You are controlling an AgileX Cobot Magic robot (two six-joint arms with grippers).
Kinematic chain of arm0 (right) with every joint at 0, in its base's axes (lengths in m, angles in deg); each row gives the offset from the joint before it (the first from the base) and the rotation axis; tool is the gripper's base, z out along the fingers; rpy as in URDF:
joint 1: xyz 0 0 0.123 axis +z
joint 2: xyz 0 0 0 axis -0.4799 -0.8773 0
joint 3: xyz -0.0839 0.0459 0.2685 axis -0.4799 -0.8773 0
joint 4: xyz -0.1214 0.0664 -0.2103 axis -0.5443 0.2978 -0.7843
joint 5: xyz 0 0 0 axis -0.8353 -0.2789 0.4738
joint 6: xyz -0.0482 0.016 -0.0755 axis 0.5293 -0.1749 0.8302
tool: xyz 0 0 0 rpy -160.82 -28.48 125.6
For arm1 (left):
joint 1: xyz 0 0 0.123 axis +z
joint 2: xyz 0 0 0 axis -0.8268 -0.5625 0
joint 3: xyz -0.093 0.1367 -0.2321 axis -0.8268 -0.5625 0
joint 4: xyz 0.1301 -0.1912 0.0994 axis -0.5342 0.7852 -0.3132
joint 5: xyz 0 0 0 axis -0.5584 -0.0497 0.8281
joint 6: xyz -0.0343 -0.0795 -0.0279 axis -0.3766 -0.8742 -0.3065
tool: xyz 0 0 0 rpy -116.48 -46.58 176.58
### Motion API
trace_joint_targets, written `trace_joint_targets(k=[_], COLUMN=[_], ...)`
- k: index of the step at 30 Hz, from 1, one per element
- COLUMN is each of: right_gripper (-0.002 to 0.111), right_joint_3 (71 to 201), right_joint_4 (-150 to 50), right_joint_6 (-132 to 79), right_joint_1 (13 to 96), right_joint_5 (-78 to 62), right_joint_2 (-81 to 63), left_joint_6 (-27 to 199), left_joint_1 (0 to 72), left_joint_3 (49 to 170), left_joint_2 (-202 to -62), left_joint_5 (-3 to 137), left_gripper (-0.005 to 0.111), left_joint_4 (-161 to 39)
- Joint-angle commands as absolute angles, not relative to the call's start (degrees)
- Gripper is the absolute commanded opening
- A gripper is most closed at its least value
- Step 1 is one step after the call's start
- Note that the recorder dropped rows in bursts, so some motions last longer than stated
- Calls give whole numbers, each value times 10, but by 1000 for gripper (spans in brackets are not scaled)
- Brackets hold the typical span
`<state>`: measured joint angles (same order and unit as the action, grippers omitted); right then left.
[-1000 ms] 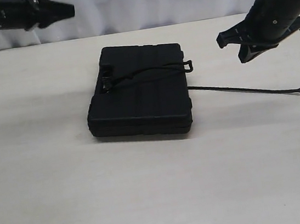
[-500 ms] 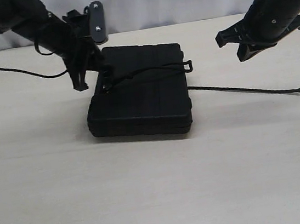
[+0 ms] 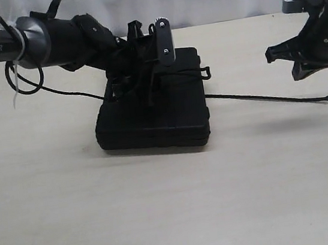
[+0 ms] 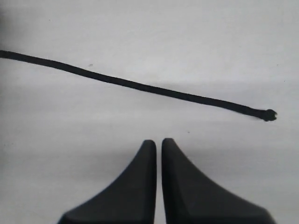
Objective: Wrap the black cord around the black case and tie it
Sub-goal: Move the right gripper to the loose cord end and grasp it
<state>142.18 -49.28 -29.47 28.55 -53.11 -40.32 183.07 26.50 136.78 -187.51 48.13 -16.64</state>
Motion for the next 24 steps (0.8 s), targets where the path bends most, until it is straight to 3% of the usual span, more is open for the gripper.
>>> trace_joint_targets(k=[1, 3, 6, 11, 18, 24], right_gripper=[4, 6, 23, 43, 44, 43], right_joint_3=[1417, 1416, 1416, 1416, 1372, 1372], right_joint_4=[-498, -509, -498, -462, -342, -134], right_joint_6=[-296, -296, -328, -343, -319, -152], right_joint_1=[278, 260, 202, 124, 81, 81], right_joint_5=[-513, -505, -500, -496, -419, -396], right_joint_2=[-408, -423, -436, -446, -493, -543], left_joint_6=[1825, 1815, 1795, 1795, 1795, 1795], left_joint_1=[264, 264, 264, 264, 264, 264], left_joint_3=[1372, 1372, 1372, 1372, 1372, 1372], left_joint_2=[-1880, -1880, -1880, -1880, -1880, -1880], left_joint_5=[518, 506, 486, 476, 447, 447], left_gripper=[30, 13, 1, 0, 0, 0], left_joint_4=[-162, -161, -161, -161, -158, -161])
